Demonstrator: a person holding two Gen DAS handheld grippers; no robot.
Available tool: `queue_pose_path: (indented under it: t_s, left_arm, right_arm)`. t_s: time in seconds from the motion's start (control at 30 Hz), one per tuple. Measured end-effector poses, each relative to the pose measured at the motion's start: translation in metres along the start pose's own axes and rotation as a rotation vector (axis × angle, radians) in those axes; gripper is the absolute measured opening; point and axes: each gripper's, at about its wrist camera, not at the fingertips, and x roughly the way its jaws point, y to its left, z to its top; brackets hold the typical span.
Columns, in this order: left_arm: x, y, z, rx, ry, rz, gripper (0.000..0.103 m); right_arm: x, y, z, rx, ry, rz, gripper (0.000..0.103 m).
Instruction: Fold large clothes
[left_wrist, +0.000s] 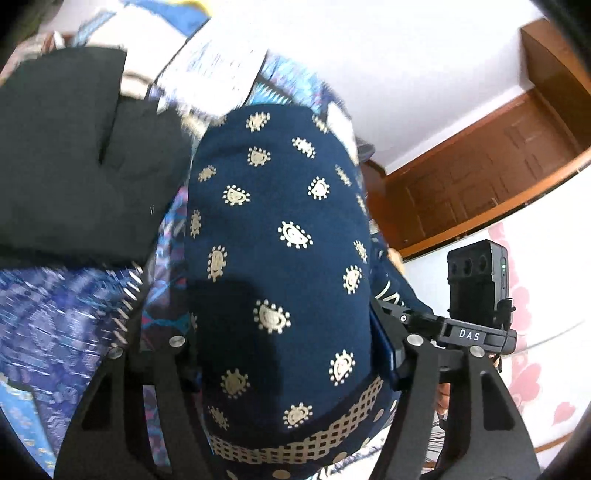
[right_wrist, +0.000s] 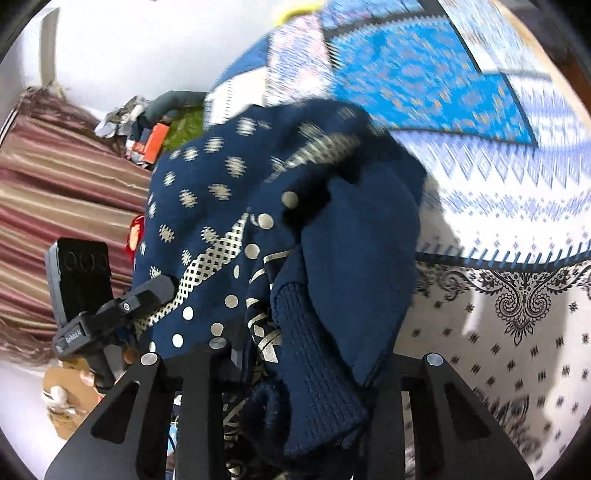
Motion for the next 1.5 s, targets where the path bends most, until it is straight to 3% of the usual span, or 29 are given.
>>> queue_pose_path:
  t_s: [0.2,0.33,0.5,0.6,0.8,0.93,1.0,1.07,1.17,1.37,1.5]
  left_arm:
    - [-0.095,-0.017,0.021,0.080,-0.126,-0.014,0.067]
    - [-0.154,-0.016,0.037,0.111,-0.213,0.010,0.067]
    - [-0.204,0.009,0.065,0.118,-0.299,0.038,0.067]
    - [-0.218,0.046,0.085,0.087,-0.327,0.047,0.067]
    - [-0.191,0.134,0.120,0.010,-0.296,0.119,0.067]
    - [-0.132,0.216,0.115,-0.122,-0.192,0.236,0.069]
    - [-0.121,0.238,0.104,-0.152,-0.201,0.203,0.074]
    - [-0.121,0.240,0.097,-0.142,-0.222,0.170,0.076]
    - [-0.126,0.220,0.095,-0.061,-0.232,0.262,0.076]
    - [-0.149,0.188,0.084,-0.018,-0.246,0.402,0.076]
    - [-0.185,0.152,0.063,0.062,-0.317,0.486,0.076]
  right_arm:
    - [-0.025,0.066,0.010,-0.125,-0.107,0.021,0.028]
    - [-0.019,0.113,0.029,-0.192,-0.155,0.058,0.028]
    - [0.005,0.163,0.053,-0.270,-0.200,0.087,0.028]
    - [0.027,0.181,0.069,-0.297,-0.206,0.093,0.028]
    - [0.090,0.181,0.081,-0.327,-0.187,0.039,0.028]
    - [0.157,0.155,0.087,-0.290,-0.085,-0.053,0.028]
    - [0.193,0.131,0.084,-0.259,-0.011,-0.087,0.030]
    - [0.202,0.119,0.079,-0.251,-0.014,-0.077,0.035]
    - [0.189,0.114,0.071,-0.257,-0.048,-0.100,0.044]
    - [0.149,0.132,0.056,-0.340,-0.089,-0.224,0.044]
    - [0.100,0.150,0.036,-0.386,-0.194,-0.262,0.044]
